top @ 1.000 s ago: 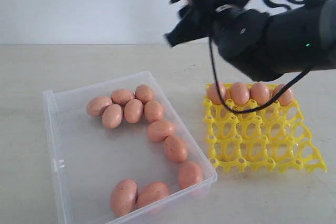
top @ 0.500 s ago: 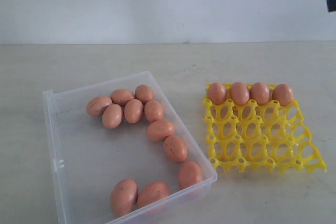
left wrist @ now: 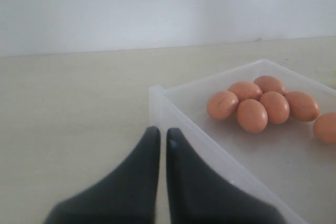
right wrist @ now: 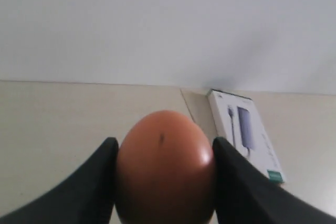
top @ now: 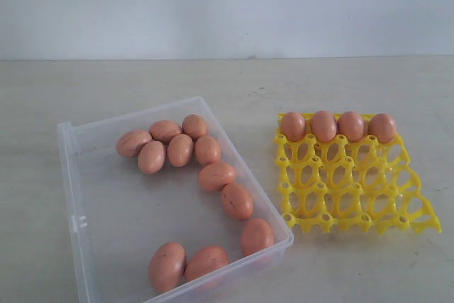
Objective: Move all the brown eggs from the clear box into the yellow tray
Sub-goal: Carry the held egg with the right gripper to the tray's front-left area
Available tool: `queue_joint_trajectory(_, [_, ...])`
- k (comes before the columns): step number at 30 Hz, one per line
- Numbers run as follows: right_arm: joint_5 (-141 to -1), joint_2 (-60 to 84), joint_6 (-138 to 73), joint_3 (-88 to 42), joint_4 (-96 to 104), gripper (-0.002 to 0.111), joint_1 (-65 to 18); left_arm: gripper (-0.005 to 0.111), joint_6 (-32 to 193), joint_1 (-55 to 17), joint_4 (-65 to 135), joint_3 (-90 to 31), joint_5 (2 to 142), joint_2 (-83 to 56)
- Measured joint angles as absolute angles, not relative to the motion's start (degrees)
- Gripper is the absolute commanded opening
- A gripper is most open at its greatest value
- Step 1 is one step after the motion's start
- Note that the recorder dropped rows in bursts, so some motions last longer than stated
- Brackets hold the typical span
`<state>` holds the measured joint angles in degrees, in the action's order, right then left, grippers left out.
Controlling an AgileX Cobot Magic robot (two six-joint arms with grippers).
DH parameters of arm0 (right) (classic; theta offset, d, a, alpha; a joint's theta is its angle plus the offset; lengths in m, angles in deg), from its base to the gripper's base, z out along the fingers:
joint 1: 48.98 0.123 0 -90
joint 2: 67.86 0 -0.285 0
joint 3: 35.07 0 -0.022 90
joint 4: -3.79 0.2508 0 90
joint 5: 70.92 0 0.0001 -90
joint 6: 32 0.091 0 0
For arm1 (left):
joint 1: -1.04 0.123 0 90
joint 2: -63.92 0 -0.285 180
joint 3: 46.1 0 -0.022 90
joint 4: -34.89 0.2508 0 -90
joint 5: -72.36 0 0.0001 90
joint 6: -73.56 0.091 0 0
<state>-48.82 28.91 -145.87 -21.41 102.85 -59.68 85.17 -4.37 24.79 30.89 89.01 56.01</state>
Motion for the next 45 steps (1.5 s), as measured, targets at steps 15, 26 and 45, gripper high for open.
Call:
queue_joint_trajectory(15, [-108.20, 28.91, -144.21, -34.13, 99.79, 0.000, -59.72, 0.004, 85.17, -4.37, 24.79, 30.89, 89.01, 56.01])
queue_joint_trajectory(26, [-122.94, 28.91, -130.28, -34.22, 66.22, 0.000, -59.05, 0.004, 85.17, -4.37, 24.79, 30.89, 89.01, 56.01])
queue_joint_trajectory(45, [-97.90, 28.28, -22.78, -34.22, -14.74, 0.000, -59.11, 0.004, 85.17, -4.37, 24.79, 30.89, 89.01, 56.01])
